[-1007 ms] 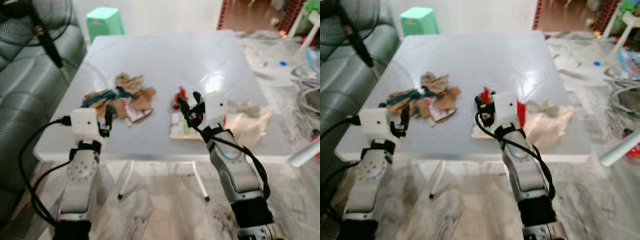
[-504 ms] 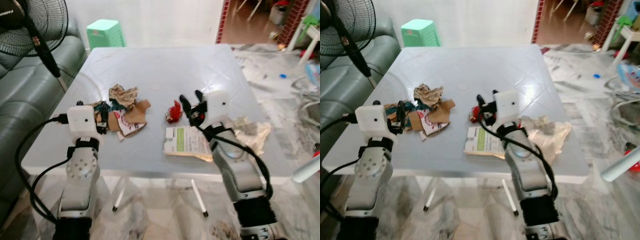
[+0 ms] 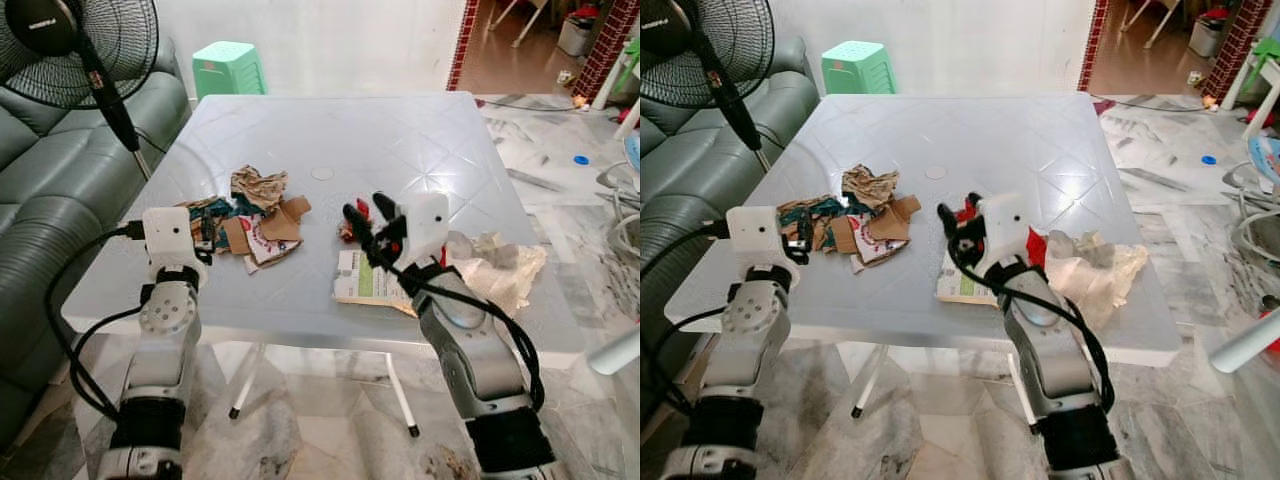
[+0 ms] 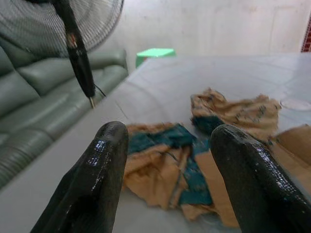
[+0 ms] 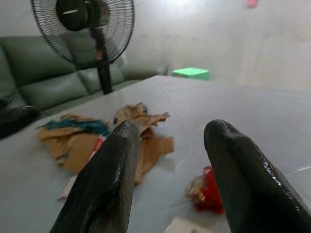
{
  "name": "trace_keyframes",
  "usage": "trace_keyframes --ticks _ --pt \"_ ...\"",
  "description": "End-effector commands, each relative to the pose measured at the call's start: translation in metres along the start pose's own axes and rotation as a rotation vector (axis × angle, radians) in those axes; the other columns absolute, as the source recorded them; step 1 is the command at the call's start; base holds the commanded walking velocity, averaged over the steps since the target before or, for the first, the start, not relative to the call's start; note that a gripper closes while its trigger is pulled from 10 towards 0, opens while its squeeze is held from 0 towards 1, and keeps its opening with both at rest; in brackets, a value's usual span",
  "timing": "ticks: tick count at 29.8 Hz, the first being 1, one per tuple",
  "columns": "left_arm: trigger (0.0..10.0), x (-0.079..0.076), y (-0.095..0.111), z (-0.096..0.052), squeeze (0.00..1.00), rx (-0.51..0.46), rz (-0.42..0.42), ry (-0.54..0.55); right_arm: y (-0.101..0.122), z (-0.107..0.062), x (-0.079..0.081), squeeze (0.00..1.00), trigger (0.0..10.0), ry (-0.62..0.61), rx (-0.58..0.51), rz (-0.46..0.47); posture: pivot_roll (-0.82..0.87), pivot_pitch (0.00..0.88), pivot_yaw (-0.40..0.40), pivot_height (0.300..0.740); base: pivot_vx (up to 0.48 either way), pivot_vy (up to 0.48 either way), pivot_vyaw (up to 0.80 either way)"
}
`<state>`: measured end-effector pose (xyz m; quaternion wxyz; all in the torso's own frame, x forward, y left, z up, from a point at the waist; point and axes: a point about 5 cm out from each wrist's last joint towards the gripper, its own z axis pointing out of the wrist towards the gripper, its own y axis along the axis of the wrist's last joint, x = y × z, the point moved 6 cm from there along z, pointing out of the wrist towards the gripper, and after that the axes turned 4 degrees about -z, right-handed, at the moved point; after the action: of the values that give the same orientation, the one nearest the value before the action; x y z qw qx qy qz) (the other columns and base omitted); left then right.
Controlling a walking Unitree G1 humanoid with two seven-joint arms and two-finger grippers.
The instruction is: Picking trash to rubbish bin
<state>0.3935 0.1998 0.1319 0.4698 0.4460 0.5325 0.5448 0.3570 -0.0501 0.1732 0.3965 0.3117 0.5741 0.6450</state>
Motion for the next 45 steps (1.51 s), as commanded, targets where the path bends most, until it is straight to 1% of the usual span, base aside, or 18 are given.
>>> trace_keyframes --ticks 1,2,4,8,10,12,13,16,20,23,25,30,31,32,33,34,41,45 --pt "10.0 -0.007 -0.001 0.006 0.00 0.005 -0.010 -0.017 0.005 -0.002 0.017 0.00 10.0 0.084 -0.008 0.025 0.00 0.078 0.033 0.740 0.000 0.000 0.00" --pt "10.0 -0.007 -0.001 0.006 0.00 0.005 -0.010 -0.017 0.005 -0.002 0.017 0.00 10.0 0.084 -0.008 0.025 0.00 0.078 0.033 0.740 0.000 0.000 0.00" --pt "10.0 -0.013 -0.007 0.011 0.00 0.022 -0.003 -0.037 0.003 -0.008 0.030 0.00 10.0 0.154 0.006 0.042 -0.01 0.088 0.034 0.740 0.000 0.000 0.00" --pt "10.0 -0.014 -0.011 0.015 0.00 0.033 0.012 -0.043 0.001 -0.017 0.041 0.00 10.0 0.210 0.021 0.046 -0.02 0.109 0.037 0.740 0.000 0.000 0.00" --pt "10.0 -0.001 -0.010 0.024 0.00 0.025 0.038 -0.006 -0.001 -0.026 0.047 0.00 10.0 0.236 0.038 0.042 -0.04 0.129 0.041 0.740 0.000 0.000 0.00" --pt "10.0 0.001 -0.010 0.024 0.00 0.024 0.042 0.003 -0.001 -0.028 0.047 0.00 10.0 0.236 0.040 0.042 -0.04 0.133 0.041 0.740 0.000 0.000 0.00" --pt "10.0 0.010 -0.009 0.028 0.00 0.029 0.046 0.032 -0.001 -0.031 0.046 0.00 10.0 0.235 0.047 0.046 -0.05 0.148 0.043 0.740 0.000 0.000 0.00" --pt "10.0 0.020 -0.011 0.033 0.00 0.059 0.050 0.061 -0.001 -0.037 0.047 0.00 10.0 0.241 0.061 0.051 -0.05 0.167 0.046 0.740 0.000 0.000 0.00" --pt "10.0 0.025 -0.023 0.034 0.00 0.121 0.041 0.068 0.001 -0.041 0.051 0.00 10.0 0.262 0.067 0.060 -0.06 0.176 0.051 0.740 0.000 0.000 0.00" --pt "10.0 0.023 -0.033 0.034 0.00 0.176 0.020 0.055 0.005 -0.043 0.059 0.00 10.0 0.303 0.065 0.078 -0.07 0.181 0.053 0.740 0.000 0.000 0.00" --pt "10.0 0.017 -0.039 0.033 0.00 0.217 0.024 0.020 0.009 -0.046 0.068 0.00 10.0 0.363 0.063 0.084 -0.07 0.186 0.056 0.740 0.000 0.000 0.00" --pt "10.0 0.010 -0.044 0.033 0.00 0.235 0.017 -0.017 0.010 -0.052 0.081 0.00 10.0 0.437 0.072 0.092 -0.07 0.181 0.053 0.740 0.000 0.000 0.00" --pt "4.1 0.005 -0.052 0.029 0.00 0.263 0.026 -0.048 0.010 -0.055 0.086 0.00 10.0 0.465 0.076 0.095 -0.07 0.174 0.050 0.740 0.000 0.000 0.00" --pt "4.1 0.004 -0.055 0.028 0.00 0.272 0.030 -0.054 0.010 -0.055 0.087 0.00 10.0 0.471 0.079 0.096 -0.07 0.173 0.050 0.740 0.000 0.000 0.00" --pt "2.5 0.004 -0.056 0.028 0.00 0.276 0.032 -0.053 0.010 -0.055 0.087 0.00 10.0 0.474 0.080 0.094 -0.07 0.173 0.050 0.740 0.000 0.000 0.00" --pt "0.0 0.004 -0.058 0.027 0.00 0.279 0.028 -0.056 0.010 -0.055 0.087 0.00 10.0 0.475 0.080 0.094 -0.07 0.170 0.049 0.740 0.000 0.000 0.00" --pt "0.0 0.014 -0.067 0.021 0.00 0.293 0.051 -0.030 0.011 -0.052 0.086 0.00 10.0 0.506 0.082 0.104 -0.05 0.140 0.042 0.740 0.000 0.000 0.00" --pt "0.0 0.021 -0.076 0.011 0.00 0.284 0.052 -0.024 0.012 -0.048 0.089 0.00 10.0 0.531 0.072 0.111 -0.04 0.117 0.041 0.740 0.000 0.000 0.00"
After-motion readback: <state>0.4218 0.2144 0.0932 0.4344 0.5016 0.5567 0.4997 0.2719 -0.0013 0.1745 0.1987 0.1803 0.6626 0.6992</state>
